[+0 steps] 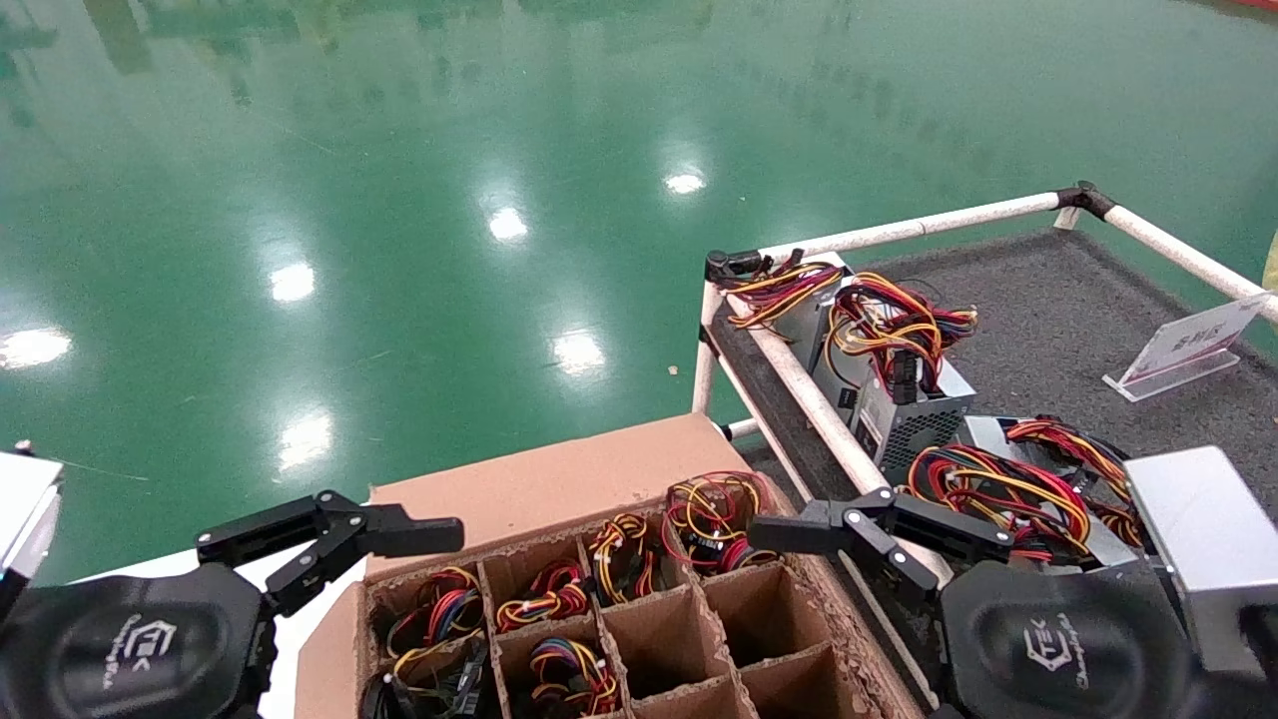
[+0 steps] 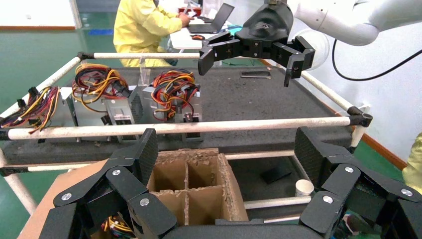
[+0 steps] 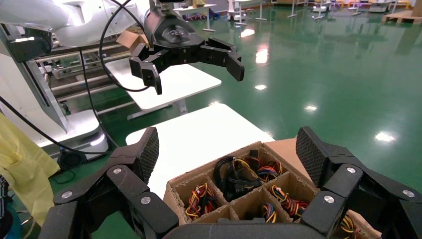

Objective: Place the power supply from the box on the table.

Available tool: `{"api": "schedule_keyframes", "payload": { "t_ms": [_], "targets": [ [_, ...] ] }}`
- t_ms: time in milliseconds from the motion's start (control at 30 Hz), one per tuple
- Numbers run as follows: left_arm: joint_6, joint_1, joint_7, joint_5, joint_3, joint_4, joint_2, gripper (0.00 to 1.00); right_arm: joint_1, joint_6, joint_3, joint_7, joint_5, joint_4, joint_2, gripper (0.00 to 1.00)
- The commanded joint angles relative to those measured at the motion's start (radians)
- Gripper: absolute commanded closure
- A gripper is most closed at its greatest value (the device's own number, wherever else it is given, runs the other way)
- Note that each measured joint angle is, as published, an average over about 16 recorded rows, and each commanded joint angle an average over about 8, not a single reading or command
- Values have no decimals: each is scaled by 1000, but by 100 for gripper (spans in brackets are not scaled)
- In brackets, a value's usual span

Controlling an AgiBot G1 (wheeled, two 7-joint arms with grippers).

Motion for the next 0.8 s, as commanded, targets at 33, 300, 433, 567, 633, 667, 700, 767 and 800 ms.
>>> {"api": "schedule_keyframes", "payload": {
  "t_ms": [33,300,433,567,633,667,700,767,800],
  "targets": [
    [0,0,0,0,0,0,0,0,0,0,0,0,0,0,0,0],
    [0,0,0,0,0,0,0,15,0,0,0,0,0,0,0,0],
    [0,0,0,0,0,0,0,64,0,0,0,0,0,0,0,0],
    [0,0,0,0,0,0,0,100,0,0,0,0,0,0,0,0],
    [0,0,0,0,0,0,0,100,0,0,0,0,0,0,0,0],
    [0,0,0,0,0,0,0,100,0,0,0,0,0,0,0,0],
    [0,0,0,0,0,0,0,100,0,0,0,0,0,0,0,0],
    [0,0,0,0,0,0,0,100,0,0,0,0,0,0,0,0],
    [0,0,0,0,0,0,0,100,0,0,0,0,0,0,0,0]
  ]
}}
